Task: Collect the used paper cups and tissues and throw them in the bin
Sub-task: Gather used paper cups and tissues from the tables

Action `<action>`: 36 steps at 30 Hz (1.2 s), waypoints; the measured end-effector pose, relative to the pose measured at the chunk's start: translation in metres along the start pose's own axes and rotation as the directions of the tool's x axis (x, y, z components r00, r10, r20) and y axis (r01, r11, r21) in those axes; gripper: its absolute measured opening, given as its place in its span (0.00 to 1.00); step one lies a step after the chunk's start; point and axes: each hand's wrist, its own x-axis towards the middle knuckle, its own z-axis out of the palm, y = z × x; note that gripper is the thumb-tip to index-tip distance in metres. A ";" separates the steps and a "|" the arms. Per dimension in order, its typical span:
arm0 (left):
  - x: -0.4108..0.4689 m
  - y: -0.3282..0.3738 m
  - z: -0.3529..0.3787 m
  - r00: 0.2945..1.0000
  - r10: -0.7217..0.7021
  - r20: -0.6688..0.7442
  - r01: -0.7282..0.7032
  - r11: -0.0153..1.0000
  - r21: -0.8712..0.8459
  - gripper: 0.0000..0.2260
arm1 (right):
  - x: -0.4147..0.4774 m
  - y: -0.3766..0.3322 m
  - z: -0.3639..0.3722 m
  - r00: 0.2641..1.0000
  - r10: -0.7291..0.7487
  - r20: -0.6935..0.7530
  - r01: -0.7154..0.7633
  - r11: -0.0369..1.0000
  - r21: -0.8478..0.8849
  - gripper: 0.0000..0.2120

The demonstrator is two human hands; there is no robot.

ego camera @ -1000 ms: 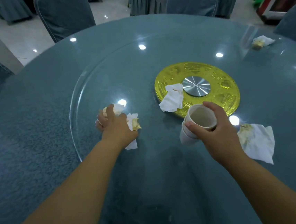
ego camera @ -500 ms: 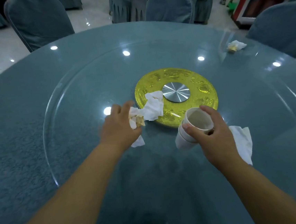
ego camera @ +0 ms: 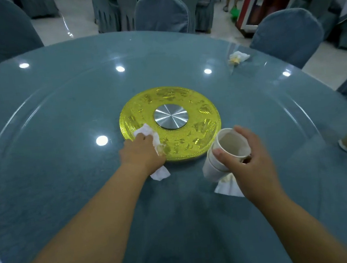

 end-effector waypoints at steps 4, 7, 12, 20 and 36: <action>-0.019 0.005 0.005 0.996 0.048 -0.080 -0.054 0.996 -0.068 0.22 | -0.010 0.000 -0.012 0.999 0.017 -0.042 -0.016 0.999 0.036 0.29; -0.040 0.024 -0.002 0.985 0.088 -0.147 -0.114 0.978 -0.176 0.21 | -0.016 0.000 -0.030 0.994 0.041 -0.104 -0.034 0.997 0.074 0.29; -0.071 0.088 -0.022 0.947 0.240 -0.215 -0.288 0.929 -0.233 0.24 | -0.023 0.004 -0.075 0.972 0.044 -0.230 -0.031 0.998 0.059 0.25; -0.090 0.179 0.021 0.937 0.344 0.054 -0.343 0.939 -0.029 0.37 | -0.036 0.030 -0.135 0.938 0.128 -0.323 -0.122 0.992 0.037 0.26; -0.110 0.184 0.073 0.904 0.404 -0.136 -0.424 0.888 -0.177 0.13 | -0.074 0.055 -0.172 0.931 0.251 -0.265 -0.256 0.966 0.017 0.28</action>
